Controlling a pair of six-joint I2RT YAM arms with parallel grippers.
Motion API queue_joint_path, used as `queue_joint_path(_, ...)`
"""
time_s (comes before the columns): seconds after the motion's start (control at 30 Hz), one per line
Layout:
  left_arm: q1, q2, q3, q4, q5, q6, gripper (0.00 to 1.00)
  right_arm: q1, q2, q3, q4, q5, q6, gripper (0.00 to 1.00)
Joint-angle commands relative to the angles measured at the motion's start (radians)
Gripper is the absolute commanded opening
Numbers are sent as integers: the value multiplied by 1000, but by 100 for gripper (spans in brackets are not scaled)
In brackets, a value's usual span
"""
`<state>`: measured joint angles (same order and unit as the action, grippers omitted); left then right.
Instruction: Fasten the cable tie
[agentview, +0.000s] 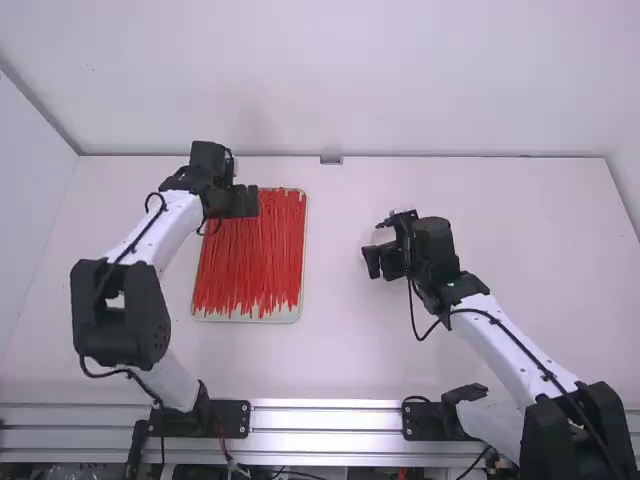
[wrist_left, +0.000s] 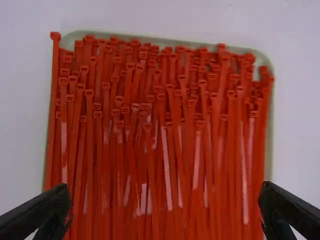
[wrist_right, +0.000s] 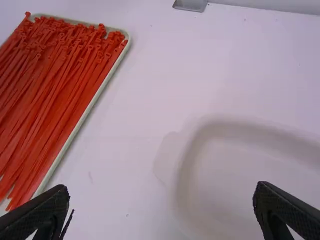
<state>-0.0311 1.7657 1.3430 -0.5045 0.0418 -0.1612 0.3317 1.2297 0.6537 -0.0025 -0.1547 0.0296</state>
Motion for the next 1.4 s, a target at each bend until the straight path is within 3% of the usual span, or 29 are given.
queue_joint_path(0.0, -8, 38, 35, 0, -41, 1, 99, 1, 12, 35, 6, -6, 11, 98)
queue_joint_path(0.73, -8, 89, 5, 116, -106, 0, 100, 2, 12, 35, 150, -59, 53, 98)
queue_joint_path(1.37, -7, 89, -204, 358, -154, 0, 100, 0, 12, 34, 145, -58, 51, 98)
